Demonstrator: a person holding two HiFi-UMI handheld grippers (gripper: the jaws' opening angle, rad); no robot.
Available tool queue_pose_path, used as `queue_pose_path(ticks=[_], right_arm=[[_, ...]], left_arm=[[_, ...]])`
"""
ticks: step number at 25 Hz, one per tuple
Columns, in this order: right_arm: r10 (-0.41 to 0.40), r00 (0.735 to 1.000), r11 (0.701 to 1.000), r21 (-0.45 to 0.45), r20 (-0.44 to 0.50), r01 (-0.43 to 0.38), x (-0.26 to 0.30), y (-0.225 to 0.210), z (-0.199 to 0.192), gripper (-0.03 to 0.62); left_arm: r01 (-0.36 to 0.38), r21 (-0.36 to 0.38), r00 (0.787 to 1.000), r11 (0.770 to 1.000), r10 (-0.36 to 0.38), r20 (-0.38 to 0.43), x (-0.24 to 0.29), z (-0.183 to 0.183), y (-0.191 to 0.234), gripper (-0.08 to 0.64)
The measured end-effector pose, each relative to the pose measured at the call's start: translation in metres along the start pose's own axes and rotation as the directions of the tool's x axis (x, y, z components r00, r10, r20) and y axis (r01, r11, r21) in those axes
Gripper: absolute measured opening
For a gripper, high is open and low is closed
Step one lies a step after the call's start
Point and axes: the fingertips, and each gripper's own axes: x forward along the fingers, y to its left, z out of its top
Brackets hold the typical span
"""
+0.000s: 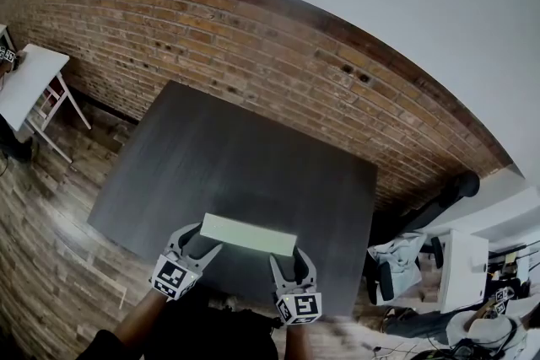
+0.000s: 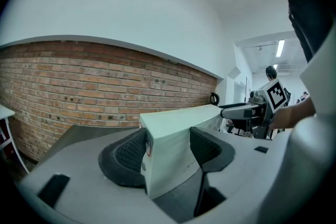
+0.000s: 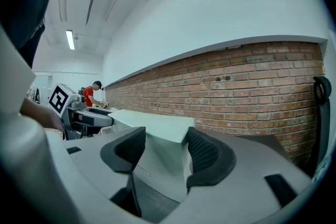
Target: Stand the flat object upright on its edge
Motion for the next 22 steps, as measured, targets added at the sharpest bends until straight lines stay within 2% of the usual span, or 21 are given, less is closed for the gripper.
queue_pose_path(ticks=[9,22], right_arm=[[-0.024,1.0,1.0,0.008,-0.007,0.024,0.016,0.012,0.012,0.261],[-0.098,0.995,0.995,0.027,-0.022,0.099,0.038,0.032,0.023,0.261]], left_arm=[[0.017,-0.007,1.0,1.0,-0.017,-0.013,-0.004,0.008,0.023,0.275],[0.082,-0.009,0.996,0.997,-0.082,-0.019,-0.004,0.016,0.058,0.275]])
